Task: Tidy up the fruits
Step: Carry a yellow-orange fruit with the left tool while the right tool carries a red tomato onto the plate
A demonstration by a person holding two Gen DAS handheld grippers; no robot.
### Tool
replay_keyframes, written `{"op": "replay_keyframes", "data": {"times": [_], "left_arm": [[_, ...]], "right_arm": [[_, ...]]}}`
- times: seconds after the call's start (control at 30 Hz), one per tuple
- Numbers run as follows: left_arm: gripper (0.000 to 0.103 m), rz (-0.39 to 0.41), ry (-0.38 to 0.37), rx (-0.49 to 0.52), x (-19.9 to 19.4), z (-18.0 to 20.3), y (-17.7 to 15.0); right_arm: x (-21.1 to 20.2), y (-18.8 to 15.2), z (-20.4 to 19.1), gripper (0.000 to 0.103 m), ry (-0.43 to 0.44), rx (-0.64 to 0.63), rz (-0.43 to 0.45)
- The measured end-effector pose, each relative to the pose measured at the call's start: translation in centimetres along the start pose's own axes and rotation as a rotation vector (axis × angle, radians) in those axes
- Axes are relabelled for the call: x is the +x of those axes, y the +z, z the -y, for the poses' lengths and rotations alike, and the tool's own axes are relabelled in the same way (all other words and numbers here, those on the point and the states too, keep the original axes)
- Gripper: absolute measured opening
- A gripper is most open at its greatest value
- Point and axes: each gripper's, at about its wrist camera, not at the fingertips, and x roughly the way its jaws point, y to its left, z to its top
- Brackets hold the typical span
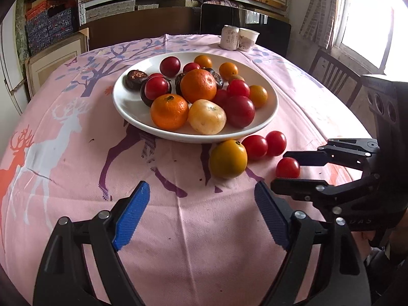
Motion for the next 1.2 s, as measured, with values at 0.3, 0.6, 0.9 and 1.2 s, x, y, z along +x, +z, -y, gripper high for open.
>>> {"op": "replay_keyframes", "data": {"times": [0.3, 0.6, 0.9, 1.2], "left_arm": [[0.082, 0.001, 0.003, 0.037, 1.2, 2.0, 1.3], [0.042, -0.053, -0.066, -0.002, 3.1, 1.8, 2.4], [0.036, -0.073, -0.118, -0.028, 4.1, 1.4, 2.9], [0.036, 0.023, -0.14, -0.012, 0.7, 1.7, 1.9]], "right_arm": [[-2.3, -1.4, 5.0, 0.032, 0.156, 0.233, 0.12], [-3.1, -2.3, 6.4, 0.033, 0.182, 0.278, 0.14], [-3.1, -2.4, 6.7, 0.034, 0.186, 0.277, 0.143], [-3.3, -2.4, 5.9, 0.056, 0.19, 0.232, 0.14]]}}
